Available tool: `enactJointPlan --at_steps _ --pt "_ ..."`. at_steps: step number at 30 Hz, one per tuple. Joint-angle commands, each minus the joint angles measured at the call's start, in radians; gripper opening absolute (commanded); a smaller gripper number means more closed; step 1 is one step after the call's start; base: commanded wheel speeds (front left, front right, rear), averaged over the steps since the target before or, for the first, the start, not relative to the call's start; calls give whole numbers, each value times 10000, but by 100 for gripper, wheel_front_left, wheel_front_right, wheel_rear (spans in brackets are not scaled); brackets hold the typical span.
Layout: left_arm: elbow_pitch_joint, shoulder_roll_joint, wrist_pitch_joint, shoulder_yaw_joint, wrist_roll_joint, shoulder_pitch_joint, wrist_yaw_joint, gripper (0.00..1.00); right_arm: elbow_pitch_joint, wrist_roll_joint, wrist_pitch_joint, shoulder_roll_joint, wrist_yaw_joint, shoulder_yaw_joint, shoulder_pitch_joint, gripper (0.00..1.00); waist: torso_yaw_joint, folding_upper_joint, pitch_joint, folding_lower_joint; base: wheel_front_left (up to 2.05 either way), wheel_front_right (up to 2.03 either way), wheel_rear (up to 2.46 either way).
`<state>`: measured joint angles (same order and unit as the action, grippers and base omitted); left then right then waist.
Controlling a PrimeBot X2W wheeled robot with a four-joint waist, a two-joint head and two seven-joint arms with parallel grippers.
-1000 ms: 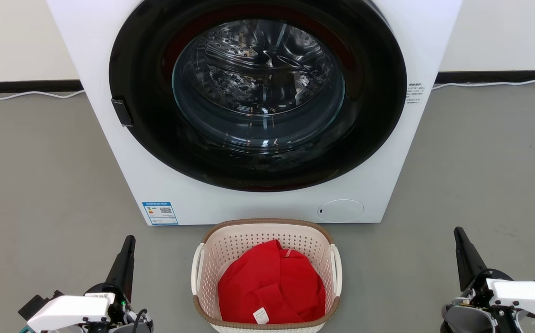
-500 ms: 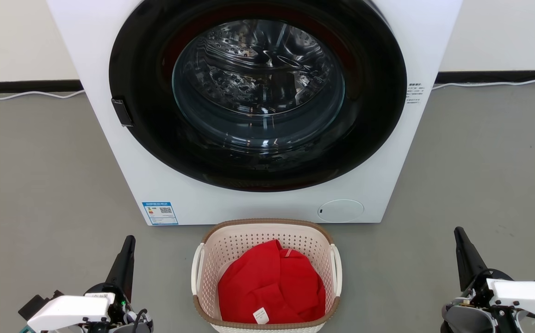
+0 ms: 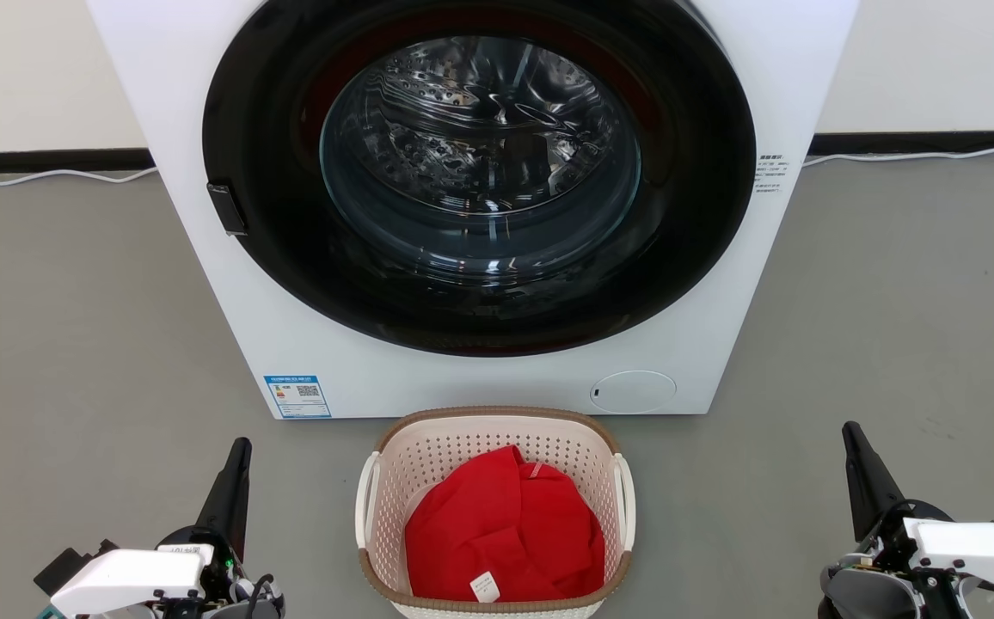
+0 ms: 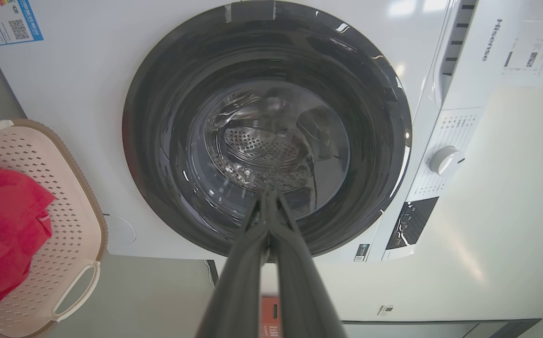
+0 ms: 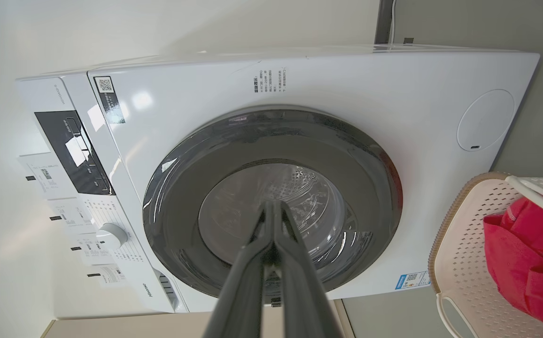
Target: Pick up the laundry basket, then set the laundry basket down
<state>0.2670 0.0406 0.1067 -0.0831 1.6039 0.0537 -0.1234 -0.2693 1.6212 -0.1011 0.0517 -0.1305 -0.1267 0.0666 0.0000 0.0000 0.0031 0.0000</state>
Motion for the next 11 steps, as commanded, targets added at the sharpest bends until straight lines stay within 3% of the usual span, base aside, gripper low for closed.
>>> enactJointPlan --at_steps 1,11 --pt "-219 101 69 -312 42 543 -73 0 249 -70 -67 39 -2 195 407 0 0 0 0 0 0 0 0" --pt "-219 100 70 -313 41 543 -73 0 248 -80 -76 32 -2 185 408 0 0 0 0 0 0 0 0"
